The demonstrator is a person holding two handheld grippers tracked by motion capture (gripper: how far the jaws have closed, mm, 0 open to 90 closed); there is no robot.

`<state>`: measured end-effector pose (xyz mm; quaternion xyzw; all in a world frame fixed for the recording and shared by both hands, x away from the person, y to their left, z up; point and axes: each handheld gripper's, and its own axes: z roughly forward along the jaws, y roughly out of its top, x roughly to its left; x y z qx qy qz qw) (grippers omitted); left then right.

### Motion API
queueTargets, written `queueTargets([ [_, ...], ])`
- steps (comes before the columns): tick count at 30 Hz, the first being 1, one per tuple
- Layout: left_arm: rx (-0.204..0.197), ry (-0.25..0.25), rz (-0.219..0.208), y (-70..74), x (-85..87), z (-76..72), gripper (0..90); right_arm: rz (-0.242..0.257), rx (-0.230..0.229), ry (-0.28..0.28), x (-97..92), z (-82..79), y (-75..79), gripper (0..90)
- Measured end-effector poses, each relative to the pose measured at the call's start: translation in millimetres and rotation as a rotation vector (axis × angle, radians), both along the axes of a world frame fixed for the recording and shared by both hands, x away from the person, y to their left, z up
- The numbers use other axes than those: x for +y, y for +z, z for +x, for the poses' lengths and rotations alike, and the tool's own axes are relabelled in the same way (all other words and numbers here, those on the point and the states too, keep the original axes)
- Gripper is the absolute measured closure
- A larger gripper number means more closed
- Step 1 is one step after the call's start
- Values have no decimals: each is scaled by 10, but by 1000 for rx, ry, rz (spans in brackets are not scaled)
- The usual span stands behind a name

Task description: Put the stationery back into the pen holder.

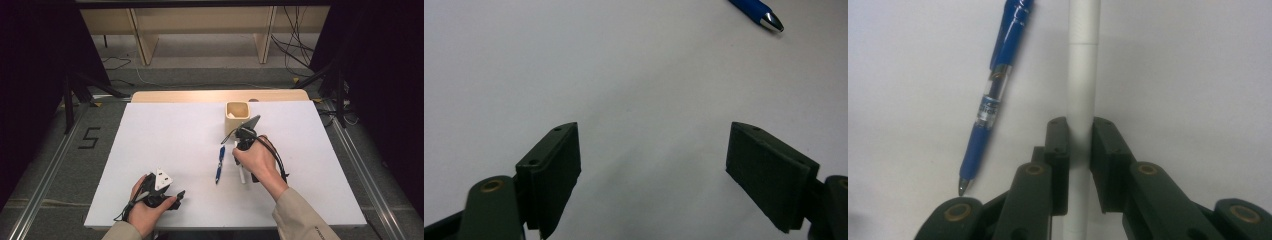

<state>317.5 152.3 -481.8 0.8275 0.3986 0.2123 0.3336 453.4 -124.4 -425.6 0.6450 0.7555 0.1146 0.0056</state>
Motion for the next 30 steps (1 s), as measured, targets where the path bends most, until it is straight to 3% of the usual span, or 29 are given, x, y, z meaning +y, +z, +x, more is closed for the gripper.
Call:
queueTargets([
  [17,-2,0,-1,0,-1,-2,218,100,-120,72,-97,-88,143,790],
  [26,-1,1,0,1,-1,-3,218,167,-221,76,-166,-117,210,790],
  [30,-1,2,1,0,-1,-2,218,196,-241,78,-209,-126,218,790],
])
